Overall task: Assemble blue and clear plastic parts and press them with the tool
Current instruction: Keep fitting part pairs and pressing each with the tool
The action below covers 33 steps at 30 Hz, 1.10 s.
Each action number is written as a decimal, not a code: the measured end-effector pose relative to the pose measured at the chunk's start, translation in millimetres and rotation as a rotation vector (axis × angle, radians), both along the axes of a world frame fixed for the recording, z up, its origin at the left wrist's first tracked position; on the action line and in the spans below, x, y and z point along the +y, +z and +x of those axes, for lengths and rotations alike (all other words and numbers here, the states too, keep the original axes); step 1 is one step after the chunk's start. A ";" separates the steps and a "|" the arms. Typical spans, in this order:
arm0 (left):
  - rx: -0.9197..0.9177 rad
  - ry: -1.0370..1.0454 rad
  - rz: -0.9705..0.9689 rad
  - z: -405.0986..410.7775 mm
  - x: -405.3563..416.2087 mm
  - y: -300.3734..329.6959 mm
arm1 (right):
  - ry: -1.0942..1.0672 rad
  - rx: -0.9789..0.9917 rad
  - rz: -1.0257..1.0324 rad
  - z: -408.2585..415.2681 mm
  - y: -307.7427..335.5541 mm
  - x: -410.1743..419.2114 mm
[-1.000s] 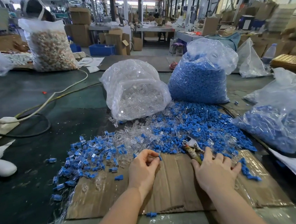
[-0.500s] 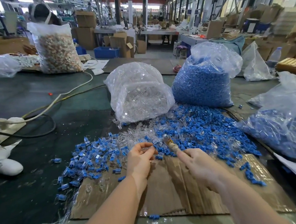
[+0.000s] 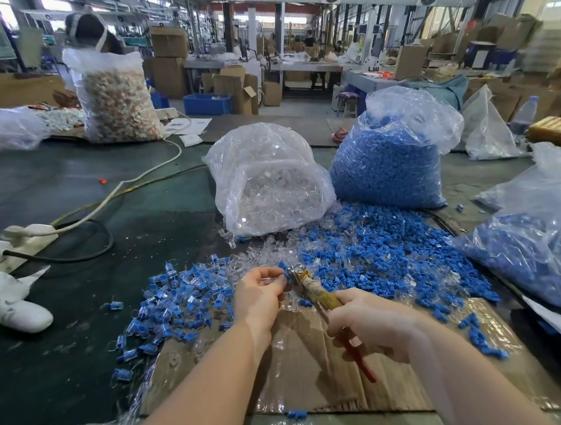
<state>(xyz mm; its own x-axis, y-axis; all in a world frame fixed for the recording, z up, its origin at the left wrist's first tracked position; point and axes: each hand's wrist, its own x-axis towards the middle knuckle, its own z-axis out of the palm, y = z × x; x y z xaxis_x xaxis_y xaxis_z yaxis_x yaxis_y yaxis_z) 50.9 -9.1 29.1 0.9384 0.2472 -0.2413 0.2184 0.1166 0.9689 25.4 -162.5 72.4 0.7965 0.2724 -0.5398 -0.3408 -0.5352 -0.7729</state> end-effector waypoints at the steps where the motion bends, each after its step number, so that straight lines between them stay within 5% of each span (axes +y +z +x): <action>1: 0.000 -0.005 0.006 -0.2 0.1 0.5 | 0.006 0.010 -0.001 -0.2 -0.4 0.2; 20: -0.020 -0.046 0.140 -3.2 -2.9 7.8 | 0.036 -0.135 -0.175 -9.8 -0.9 5.3; 26: -0.019 0.001 0.116 -2.7 -2.6 4.3 | -0.038 -0.090 -0.030 -13.3 -0.2 3.4; 29: -0.059 0.090 0.292 -0.7 6.7 1.5 | -0.133 -0.263 -0.133 -7.5 -17.0 -1.2; 33: -0.106 0.199 0.764 1.1 34.0 -5.0 | -0.236 -0.549 -0.635 4.2 -43.7 -20.5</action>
